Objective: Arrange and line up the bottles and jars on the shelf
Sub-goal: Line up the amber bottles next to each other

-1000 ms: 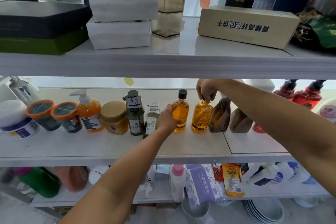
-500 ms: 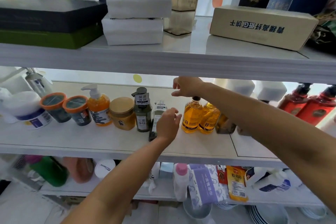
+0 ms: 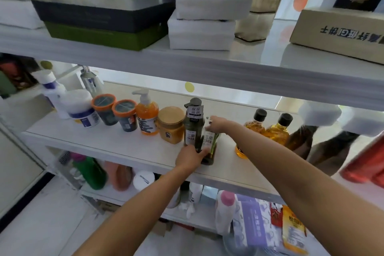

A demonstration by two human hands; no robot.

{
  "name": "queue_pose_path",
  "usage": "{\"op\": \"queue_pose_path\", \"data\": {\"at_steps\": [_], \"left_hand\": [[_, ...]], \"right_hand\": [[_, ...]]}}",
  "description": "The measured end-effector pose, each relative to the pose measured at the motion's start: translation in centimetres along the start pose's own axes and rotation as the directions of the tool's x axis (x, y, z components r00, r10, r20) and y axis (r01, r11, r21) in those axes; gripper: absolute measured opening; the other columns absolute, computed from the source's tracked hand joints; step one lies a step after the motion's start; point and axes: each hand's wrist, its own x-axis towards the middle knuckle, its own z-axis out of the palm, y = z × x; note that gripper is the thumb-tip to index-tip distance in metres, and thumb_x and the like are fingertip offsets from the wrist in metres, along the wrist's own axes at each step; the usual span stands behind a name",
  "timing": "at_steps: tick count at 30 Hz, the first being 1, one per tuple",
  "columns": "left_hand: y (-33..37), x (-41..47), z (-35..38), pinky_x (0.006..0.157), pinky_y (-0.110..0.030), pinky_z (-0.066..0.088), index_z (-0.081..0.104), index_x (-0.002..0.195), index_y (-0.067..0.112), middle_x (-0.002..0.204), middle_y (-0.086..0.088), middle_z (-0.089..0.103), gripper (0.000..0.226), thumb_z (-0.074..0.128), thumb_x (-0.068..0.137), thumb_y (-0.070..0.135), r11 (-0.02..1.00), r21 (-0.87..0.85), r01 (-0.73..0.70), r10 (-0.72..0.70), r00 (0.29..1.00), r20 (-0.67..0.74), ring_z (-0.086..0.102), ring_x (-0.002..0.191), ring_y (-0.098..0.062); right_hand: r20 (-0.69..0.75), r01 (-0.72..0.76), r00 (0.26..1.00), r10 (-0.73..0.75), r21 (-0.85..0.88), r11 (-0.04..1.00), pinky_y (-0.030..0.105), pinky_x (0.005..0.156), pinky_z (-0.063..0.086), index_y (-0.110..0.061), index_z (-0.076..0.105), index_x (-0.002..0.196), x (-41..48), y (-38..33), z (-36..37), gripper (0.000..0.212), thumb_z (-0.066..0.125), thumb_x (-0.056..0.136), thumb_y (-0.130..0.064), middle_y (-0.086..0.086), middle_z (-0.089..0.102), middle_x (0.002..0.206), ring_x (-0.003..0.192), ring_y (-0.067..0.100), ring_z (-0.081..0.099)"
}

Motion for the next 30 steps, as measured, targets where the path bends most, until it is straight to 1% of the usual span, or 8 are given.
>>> {"op": "queue_pose_path", "data": {"at_steps": [3,10,13,18,22,24,27,30], "left_hand": [[0.1,0.1,-0.1,0.097,-0.037,0.049,0.055,0.126,0.014,0.126,-0.008,0.063,0.05,0.056,0.089,0.048,0.995,-0.099,-0.009,0.009,1.0,0.005,0.06,0.112,-0.023],[0.0,0.2,0.1,0.092,-0.036,0.052,0.06,0.117,0.007,0.119,-0.011,0.066,0.041,0.058,0.091,0.039,0.988,-0.154,-0.031,0.038,0.998,0.043,0.064,0.105,-0.025],[0.3,0.1,0.5,0.091,-0.033,0.052,0.061,0.115,0.005,0.117,-0.013,0.066,0.038,0.058,0.091,0.035,0.984,-0.156,-0.085,0.092,0.995,0.035,0.063,0.106,-0.025],[1.0,-0.1,1.3,0.082,-0.03,0.052,0.061,0.109,0.006,0.107,-0.011,0.068,0.035,0.06,0.09,0.035,0.974,-0.127,-0.187,0.191,0.981,0.023,0.065,0.099,-0.024],[1.6,0.6,2.2,0.08,-0.028,0.052,0.059,0.107,0.006,0.107,-0.009,0.063,0.034,0.064,0.088,0.033,0.967,-0.084,-0.242,0.243,0.97,0.003,0.063,0.096,-0.021],[2.1,1.0,2.7,0.083,-0.03,0.052,0.058,0.107,0.006,0.109,-0.011,0.059,0.032,0.064,0.087,0.031,0.963,-0.051,-0.265,0.265,0.964,0.004,0.06,0.095,-0.022],[2.8,1.3,3.1,0.083,-0.03,0.05,0.057,0.108,0.006,0.109,-0.01,0.056,0.03,0.064,0.088,0.027,0.955,-0.01,-0.297,0.297,0.955,0.005,0.059,0.096,-0.023],[3.4,1.8,3.4,0.075,-0.028,0.048,0.058,0.109,0.007,0.107,-0.009,0.058,0.028,0.06,0.09,0.028,0.952,0.026,-0.305,0.305,0.952,-0.016,0.059,0.093,-0.022]], "right_hand": [[0.07,0.017,0.997,-0.022,0.066,0.998,0.043,0.115,0.03,-0.01,0.018,0.151,0.7,0.2,0.3,0.064,0.046,0.098,-0.03,0.012,0.026,0.155,0.142,0.029,0.029],[0.076,-0.112,0.993,0.089,0.405,0.908,0.045,0.096,0.043,-0.021,-0.01,0.151,0.3,0.2,-2.2,0.078,0.046,0.098,-0.029,0.02,0.028,0.151,0.127,0.038,0.043],[0.051,-0.137,0.991,0.128,0.424,0.895,0.048,0.1,0.043,-0.015,0.002,0.149,0.2,0.5,-3.8,0.074,0.048,0.096,-0.037,0.02,0.035,0.146,0.123,0.038,0.047],[-0.079,-0.13,0.985,0.152,0.225,0.966,0.046,0.095,0.049,-0.009,0.028,0.14,-0.5,1.2,-5.2,0.067,0.056,0.089,-0.042,0.016,0.039,0.139,0.122,0.032,0.046],[-0.193,-0.035,0.98,0.045,0.055,0.998,0.033,0.091,0.045,-0.002,0.042,0.13,-2.1,1.8,-7.6,0.056,0.068,0.085,-0.024,0.013,0.05,0.131,0.113,0.025,0.05],[-0.203,0.026,0.979,-0.016,0.047,0.999,0.033,0.09,0.043,0.0,0.047,0.126,-2.9,2.4,-8.7,0.053,0.071,0.083,-0.02,0.015,0.054,0.128,0.107,0.025,0.051],[-0.171,0.093,0.983,-0.072,0.118,0.989,0.034,0.096,0.04,-0.005,0.04,0.134,-3.7,3.6,-9.3,0.066,0.074,0.08,-0.02,0.013,0.052,0.126,0.117,0.028,0.049],[-0.164,0.18,0.972,-0.167,0.069,0.981,0.028,0.081,0.042,-0.007,0.048,0.125,-4.6,3.9,-9.2,0.06,0.078,0.075,-0.02,0.006,0.054,0.107,0.098,0.02,0.052]]}}
